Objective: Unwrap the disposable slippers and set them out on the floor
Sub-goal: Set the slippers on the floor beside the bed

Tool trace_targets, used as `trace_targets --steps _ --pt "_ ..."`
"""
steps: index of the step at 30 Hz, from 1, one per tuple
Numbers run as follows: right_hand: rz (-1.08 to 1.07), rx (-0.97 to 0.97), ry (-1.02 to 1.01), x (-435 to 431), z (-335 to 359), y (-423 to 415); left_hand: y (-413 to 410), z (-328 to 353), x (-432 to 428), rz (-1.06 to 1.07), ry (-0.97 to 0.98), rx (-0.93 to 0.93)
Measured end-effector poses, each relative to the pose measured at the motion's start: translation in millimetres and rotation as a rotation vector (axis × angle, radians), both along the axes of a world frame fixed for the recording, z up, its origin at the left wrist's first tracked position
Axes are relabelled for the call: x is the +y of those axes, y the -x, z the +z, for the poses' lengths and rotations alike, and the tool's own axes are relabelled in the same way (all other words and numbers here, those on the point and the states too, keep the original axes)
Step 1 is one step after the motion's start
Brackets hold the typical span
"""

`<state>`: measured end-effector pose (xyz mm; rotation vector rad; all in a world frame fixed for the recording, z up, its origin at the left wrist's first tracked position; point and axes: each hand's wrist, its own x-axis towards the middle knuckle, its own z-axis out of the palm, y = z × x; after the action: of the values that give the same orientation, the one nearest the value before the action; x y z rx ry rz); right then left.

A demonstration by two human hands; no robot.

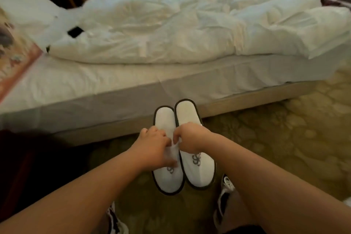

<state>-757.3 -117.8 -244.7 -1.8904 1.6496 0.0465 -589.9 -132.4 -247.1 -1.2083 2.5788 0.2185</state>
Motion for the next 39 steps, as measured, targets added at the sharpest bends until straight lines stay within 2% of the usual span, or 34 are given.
trace_targets --steps 3,7,9,18,26,29,35,39 --pt "0.007 -0.015 -0.156 -23.8 -44.5 -1.1 3.9 -54.0 -19.8 0.082 -0.121 0.015" --pt "0.059 0.05 -0.326 -59.3 -109.5 1.1 13.3 -134.3 -49.8 0.346 -0.372 0.151" --pt "0.053 0.05 -0.371 -78.5 -141.9 4.6 17.0 -173.9 -64.5 0.398 -0.445 0.176" --pt "-0.025 -0.056 -0.453 -143.5 -274.7 31.1 16.4 -308.6 -122.8 0.456 -0.552 0.263" --pt "0.114 0.023 -0.483 -173.4 -349.1 54.5 22.5 -371.1 -128.5 0.576 -0.626 0.338" --pt "0.176 0.042 -0.517 -183.1 -372.2 57.3 26.1 -390.2 -130.0 0.538 -0.624 0.329" --pt "0.251 0.106 -0.574 -191.1 -400.5 53.9 28.4 -413.4 -136.4 0.576 -0.633 0.365" --pt "0.268 0.077 -0.613 -188.3 -414.2 50.3 22.8 -420.5 -135.4 0.583 -0.616 0.365"
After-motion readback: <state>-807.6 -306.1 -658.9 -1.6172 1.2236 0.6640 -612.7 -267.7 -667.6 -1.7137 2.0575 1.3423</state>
